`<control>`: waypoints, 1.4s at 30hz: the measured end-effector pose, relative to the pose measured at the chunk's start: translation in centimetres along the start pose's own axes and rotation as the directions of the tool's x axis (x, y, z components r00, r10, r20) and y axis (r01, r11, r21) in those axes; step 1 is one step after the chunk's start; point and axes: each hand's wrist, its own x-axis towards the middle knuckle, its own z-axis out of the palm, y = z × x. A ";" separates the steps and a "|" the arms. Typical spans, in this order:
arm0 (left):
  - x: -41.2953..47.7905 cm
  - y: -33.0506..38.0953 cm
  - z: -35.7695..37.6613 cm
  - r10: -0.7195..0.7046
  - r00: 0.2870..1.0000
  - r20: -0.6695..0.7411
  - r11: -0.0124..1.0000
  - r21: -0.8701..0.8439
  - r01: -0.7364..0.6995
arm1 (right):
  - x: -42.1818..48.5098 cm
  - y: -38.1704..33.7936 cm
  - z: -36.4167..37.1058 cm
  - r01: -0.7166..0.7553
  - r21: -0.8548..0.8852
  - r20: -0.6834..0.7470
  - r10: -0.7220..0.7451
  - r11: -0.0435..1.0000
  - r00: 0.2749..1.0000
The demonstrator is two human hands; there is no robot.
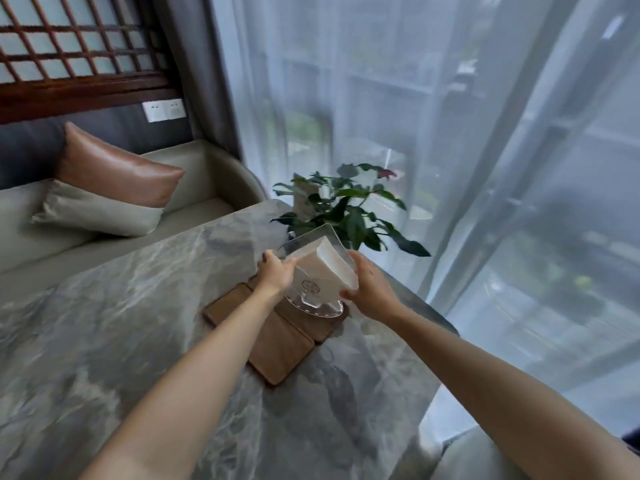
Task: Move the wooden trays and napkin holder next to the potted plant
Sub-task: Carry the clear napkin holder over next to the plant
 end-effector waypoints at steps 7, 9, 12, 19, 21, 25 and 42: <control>-1.3 3.4 9.7 0.004 0.987 0.159 1.000 0.010 -0.006 | -1.8 9.0 -4.8 -0.124 0.036 -0.044 0.126 0.992 0.991; -1.7 4.1 12.1 -0.007 0.979 0.204 1.000 0.004 0.007 | -2.3 11.3 -5.7 -0.163 0.051 -0.046 0.165 0.985 0.985; -2.1 4.8 15.2 -0.036 0.968 0.249 0.999 -0.012 0.041 | -2.9 14.2 -6.6 -0.210 0.067 -0.054 0.213 0.976 0.975; -2.3 4.9 19.9 -0.080 0.949 0.305 0.997 0.020 0.078 | -2.8 18.9 -7.3 -0.274 0.042 -0.027 0.275 0.961 0.961; -2.0 4.9 20.7 -0.087 0.948 0.305 0.996 0.039 0.079 | -2.6 19.6 -7.2 -0.277 0.030 -0.012 0.278 0.960 0.961; -1.5 5.0 21.6 -0.111 0.945 0.308 0.993 0.082 0.089 | -2.2 20.6 -7.0 -0.298 0.032 -0.001 0.298 0.954 0.955; -0.3 4.9 22.9 -0.082 0.920 0.383 0.990 0.139 0.031 | -1.9 21.5 -6.5 -0.339 -0.031 0.016 0.340 0.940 0.940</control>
